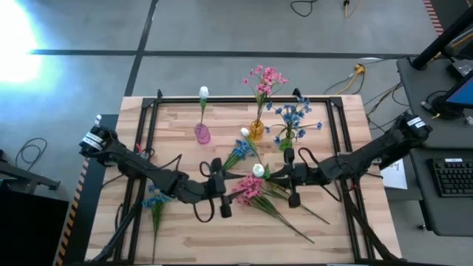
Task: Sort flowers into vase by color
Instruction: Put the bottom white tulip into the violet vase
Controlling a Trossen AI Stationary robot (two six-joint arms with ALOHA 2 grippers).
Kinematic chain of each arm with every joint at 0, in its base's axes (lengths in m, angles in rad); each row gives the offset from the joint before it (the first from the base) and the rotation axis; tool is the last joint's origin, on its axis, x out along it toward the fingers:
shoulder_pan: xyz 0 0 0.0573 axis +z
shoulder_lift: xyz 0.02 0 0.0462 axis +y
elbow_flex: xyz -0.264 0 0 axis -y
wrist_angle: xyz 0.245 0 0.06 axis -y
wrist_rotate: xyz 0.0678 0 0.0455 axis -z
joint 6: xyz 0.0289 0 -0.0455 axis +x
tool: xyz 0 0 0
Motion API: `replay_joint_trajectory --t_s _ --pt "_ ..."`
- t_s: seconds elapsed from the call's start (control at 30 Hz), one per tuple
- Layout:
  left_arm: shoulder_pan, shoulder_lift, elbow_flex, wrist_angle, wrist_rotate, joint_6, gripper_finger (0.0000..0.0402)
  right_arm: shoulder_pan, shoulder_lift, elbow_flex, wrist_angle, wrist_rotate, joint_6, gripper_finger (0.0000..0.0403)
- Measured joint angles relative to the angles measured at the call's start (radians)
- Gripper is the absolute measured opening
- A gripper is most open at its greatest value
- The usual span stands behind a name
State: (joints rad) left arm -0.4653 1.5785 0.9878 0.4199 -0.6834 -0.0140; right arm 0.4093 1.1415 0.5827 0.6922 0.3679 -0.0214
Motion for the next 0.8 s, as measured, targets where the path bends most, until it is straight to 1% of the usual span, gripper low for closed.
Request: replay_joint_trajectory --t_s 0.13,0.23,0.43,0.67,0.8 --pt "0.026 0.05 0.0 0.083 0.004 0.039 0.0187 -0.006 0.065 0.0 0.191 0.001 -0.088 0.0013" --pt "0.053 0.092 0.0 0.164 0.05 0.041 0.0187 -0.013 0.096 0.0 0.252 0.001 -0.111 0.0013" --pt "0.097 0.163 -0.001 0.372 0.184 0.062 0.0187 -0.032 0.128 0.015 0.254 0.002 -0.097 0.0013" --pt "0.137 0.216 -0.001 0.501 0.196 0.061 0.0187 -0.042 0.132 0.018 0.256 0.001 -0.096 0.0013" --pt "0.147 0.228 -0.001 0.523 0.198 0.062 0.0166 -0.042 0.131 0.018 0.256 0.001 -0.095 0.0013"
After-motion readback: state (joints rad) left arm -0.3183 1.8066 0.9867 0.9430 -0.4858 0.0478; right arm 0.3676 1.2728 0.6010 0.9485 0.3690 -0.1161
